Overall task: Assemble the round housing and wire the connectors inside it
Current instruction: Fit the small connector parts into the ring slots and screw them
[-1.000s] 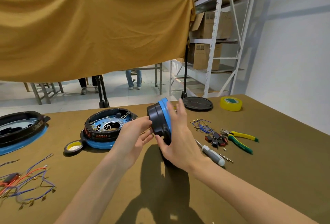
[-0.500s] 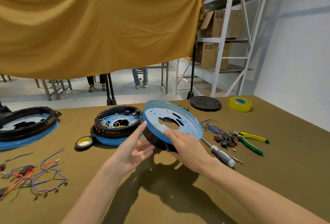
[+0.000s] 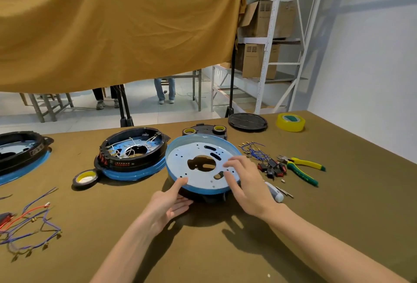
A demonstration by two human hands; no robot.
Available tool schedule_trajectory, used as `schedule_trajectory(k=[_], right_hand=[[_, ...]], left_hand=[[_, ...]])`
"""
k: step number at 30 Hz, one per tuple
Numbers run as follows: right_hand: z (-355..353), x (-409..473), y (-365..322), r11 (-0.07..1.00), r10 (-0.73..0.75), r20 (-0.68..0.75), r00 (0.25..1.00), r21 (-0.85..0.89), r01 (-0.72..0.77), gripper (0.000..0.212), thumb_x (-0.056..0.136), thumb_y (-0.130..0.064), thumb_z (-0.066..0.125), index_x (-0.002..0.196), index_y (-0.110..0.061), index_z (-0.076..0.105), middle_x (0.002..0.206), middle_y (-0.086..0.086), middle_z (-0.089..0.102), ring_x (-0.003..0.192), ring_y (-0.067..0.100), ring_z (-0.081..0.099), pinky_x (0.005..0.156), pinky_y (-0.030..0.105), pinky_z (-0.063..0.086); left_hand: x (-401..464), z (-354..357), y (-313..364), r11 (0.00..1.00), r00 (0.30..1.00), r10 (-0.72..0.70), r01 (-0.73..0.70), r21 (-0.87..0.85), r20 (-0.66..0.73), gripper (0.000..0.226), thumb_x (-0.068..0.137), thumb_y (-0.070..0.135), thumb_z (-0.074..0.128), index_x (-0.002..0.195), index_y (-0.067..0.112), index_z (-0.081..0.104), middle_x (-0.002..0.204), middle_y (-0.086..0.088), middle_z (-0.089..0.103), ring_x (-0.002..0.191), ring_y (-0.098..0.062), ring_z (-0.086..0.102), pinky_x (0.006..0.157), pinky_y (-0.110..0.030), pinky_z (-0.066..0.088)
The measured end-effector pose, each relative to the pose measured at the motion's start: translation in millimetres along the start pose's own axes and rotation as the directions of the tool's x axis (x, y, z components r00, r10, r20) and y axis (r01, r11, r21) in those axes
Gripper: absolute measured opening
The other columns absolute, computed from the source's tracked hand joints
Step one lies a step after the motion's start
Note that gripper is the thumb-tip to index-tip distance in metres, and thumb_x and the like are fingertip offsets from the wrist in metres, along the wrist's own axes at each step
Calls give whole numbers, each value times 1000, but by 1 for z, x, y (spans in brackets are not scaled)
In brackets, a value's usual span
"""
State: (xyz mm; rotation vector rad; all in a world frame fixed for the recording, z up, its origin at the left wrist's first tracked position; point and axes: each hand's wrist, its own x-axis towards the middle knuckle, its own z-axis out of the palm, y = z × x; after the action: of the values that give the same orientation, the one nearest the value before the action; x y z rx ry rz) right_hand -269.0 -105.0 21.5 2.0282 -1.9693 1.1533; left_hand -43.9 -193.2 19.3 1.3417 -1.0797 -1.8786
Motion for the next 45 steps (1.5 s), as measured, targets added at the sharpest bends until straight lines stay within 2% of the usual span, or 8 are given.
schedule_trajectory(k=[4, 11, 16, 24, 33, 37, 40, 45], right_hand=[[-20, 1, 32, 962, 234, -226, 946, -85, -259, 16, 104, -19, 52, 103, -15, 68, 99, -4, 58, 95, 14, 55, 87, 36, 48], [-66, -17, 92, 643, 717, -92, 691, -297, -706, 19, 98, -20, 58, 108, -17, 73, 112, 7, 70, 95, 28, 65, 76, 35, 50], [-72, -23, 100, 670, 731, 46, 681, -238, -703, 14, 97, -24, 65, 101, -15, 75, 90, 2, 74, 79, 20, 69, 78, 33, 56], [-72, -28, 97, 711, 700, 143, 699, -229, -665, 9, 92, -15, 74, 98, -10, 78, 108, 7, 74, 105, 20, 67, 85, 31, 53], [-81, -26, 98, 656, 754, 177, 632, -194, -729, 17, 86, -9, 80, 102, -10, 80, 104, 5, 74, 91, 16, 65, 76, 26, 48], [-85, -25, 99, 686, 727, 142, 672, -208, -697, 13, 89, -5, 73, 99, -10, 81, 105, 7, 75, 101, 20, 65, 88, 29, 51], [-84, -25, 96, 681, 726, 122, 677, -268, -682, 12, 92, -12, 72, 102, -8, 77, 98, 7, 72, 91, 19, 63, 80, 28, 48], [-89, -24, 91, 581, 806, 167, 567, -407, -705, 18, 92, -22, 72, 84, -8, 65, 85, 8, 66, 78, 23, 62, 64, 29, 48]], left_hand=[[1, 7, -3, 1000, 1000, 4, -5, -27, -13, 62, 80, 40, 83, 113, -5, 57, 108, -26, 72, 94, -32, 76, 77, -37, 60], [9, 13, -3, 999, 998, -18, 20, -31, 64, 81, 70, 50, 84, 118, -9, 56, 104, -27, 75, 93, -31, 77, 78, -38, 60], [16, 9, -5, 999, 994, -15, 18, -31, 107, 88, 64, 52, 85, 121, -8, 54, 101, -27, 75, 93, -32, 77, 81, -39, 60], [22, 10, -9, 999, 995, 28, -31, 29, 95, 92, 57, 54, 85, 120, -7, 57, 99, -24, 77, 92, -30, 78, 83, -39, 59], [29, 10, -10, 994, 991, 104, -106, 24, 82, 72, 59, 51, 83, 103, -3, 63, 90, -20, 78, 87, -28, 78, 80, -36, 60], [30, 10, -11, 994, 991, 103, -105, 20, 86, 70, 63, 50, 81, 105, -3, 63, 92, -21, 78, 88, -28, 78, 71, -33, 62], [31, 9, -11, 994, 990, 105, -108, 26, 93, 72, 63, 51, 81, 107, -3, 62, 93, -20, 78, 89, -28, 78, 71, -31, 63], [34, 8, -12, 995, 991, 94, -97, 25, 92, 77, 57, 52, 82, 107, -4, 63, 91, -20, 78, 88, -28, 78, 75, -34, 62]])
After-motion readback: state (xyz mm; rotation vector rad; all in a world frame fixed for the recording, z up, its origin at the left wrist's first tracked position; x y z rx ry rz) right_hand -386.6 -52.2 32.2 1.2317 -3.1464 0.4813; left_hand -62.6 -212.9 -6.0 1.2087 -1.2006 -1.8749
